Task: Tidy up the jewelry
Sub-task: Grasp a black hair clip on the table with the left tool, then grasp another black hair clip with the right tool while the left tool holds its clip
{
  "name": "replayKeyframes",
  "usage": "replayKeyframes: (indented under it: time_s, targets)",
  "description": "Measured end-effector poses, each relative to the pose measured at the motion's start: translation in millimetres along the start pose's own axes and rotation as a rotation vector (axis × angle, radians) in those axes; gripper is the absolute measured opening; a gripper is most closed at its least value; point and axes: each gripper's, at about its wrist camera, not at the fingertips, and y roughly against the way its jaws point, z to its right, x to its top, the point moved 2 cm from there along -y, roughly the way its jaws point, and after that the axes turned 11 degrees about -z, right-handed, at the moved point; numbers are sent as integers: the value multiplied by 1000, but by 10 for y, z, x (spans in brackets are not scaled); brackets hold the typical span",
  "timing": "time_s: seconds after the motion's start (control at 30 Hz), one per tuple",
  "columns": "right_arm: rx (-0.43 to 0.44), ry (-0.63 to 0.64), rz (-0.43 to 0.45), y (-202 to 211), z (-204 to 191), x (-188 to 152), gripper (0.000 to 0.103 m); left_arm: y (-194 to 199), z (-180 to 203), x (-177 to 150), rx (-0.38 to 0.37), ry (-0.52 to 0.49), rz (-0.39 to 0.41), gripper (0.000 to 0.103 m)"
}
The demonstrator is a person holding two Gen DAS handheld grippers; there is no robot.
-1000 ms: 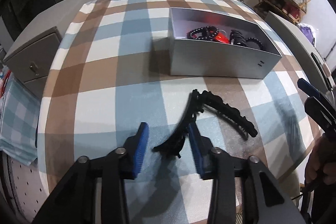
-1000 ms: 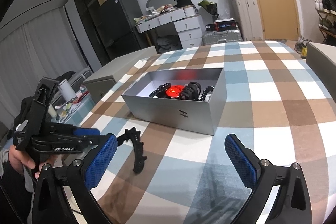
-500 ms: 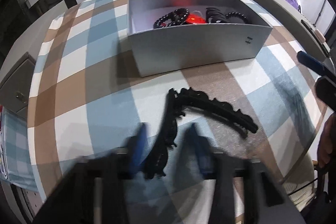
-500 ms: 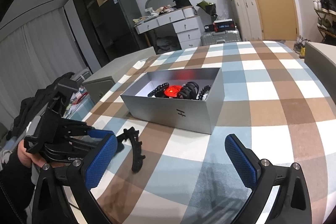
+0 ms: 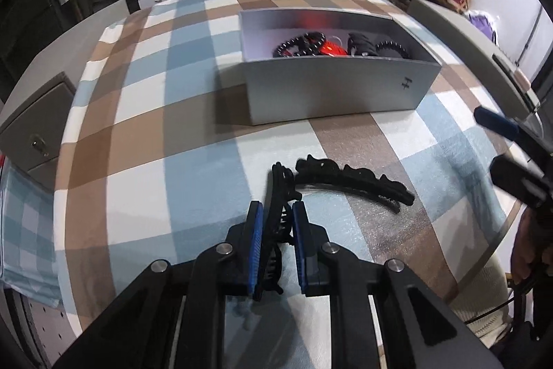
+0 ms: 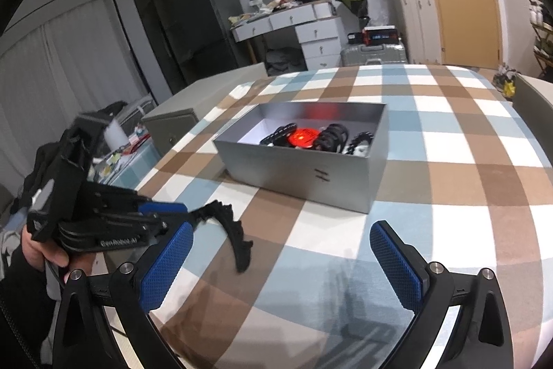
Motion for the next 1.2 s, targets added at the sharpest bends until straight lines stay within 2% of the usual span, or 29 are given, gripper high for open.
replayKeyframes:
  time_s: [0.3,0.5,0.6,0.67,0.73,0.97,1.13,1.17,1.2]
  targets:
    - [7,98,-86,-230,-277,46,103,92,-182,-120,16,56,35,12]
    - [-8,196,-174,-492,-474,57,95,130,-248,-242,16,86,44,12]
    - [-21,229,-212,-626,-529,80,88,148,-288,-282,12,103,51,12]
    - [-52,243,-231,-710,-548,93,75,166,-331,-306,13,121,60,12]
    - [-104,262,-238,-776,-557,100,67,184,-358,-326,16,133,65,12]
    - [-124,319,-282,-878,-623,59,36,252,-444,-373,13,162,86,12]
    - [-162,368,-276,-898,-731,18,19,276,-453,-378,9,170,97,12]
    - [-167,376,-275,-905,-750,19,13,281,-443,-385,6,168,97,12]
    - [-172,383,-274,-906,-765,15,13,283,-440,-384,5,167,97,12]
